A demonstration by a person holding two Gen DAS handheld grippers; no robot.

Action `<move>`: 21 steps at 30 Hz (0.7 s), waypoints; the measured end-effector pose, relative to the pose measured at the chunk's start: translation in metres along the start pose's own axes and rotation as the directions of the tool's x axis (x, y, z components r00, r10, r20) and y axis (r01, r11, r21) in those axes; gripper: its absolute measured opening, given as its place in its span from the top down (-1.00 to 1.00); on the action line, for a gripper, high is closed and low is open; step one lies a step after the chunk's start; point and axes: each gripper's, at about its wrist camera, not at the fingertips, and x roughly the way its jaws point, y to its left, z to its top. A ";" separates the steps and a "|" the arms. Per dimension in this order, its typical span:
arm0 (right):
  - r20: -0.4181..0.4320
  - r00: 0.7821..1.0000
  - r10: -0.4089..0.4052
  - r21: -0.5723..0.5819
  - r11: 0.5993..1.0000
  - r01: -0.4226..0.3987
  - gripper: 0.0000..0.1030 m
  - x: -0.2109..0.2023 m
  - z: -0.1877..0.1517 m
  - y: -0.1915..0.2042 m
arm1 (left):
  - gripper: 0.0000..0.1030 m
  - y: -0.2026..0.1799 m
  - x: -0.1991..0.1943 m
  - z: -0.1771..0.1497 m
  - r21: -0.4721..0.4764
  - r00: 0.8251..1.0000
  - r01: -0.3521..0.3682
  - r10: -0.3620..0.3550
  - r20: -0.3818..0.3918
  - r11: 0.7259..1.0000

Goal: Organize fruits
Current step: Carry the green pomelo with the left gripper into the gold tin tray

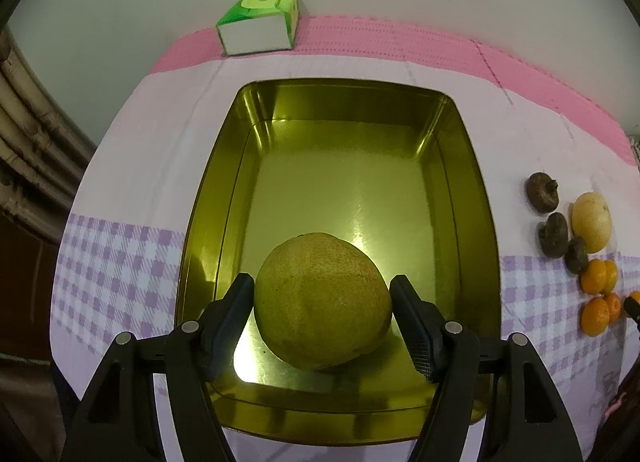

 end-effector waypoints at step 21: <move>0.021 1.000 -0.008 -0.002 1.000 0.008 0.23 -0.005 0.003 0.000 | -0.37 0.006 0.006 -0.002 0.010 1.000 -0.019 0.018 0.023 1.000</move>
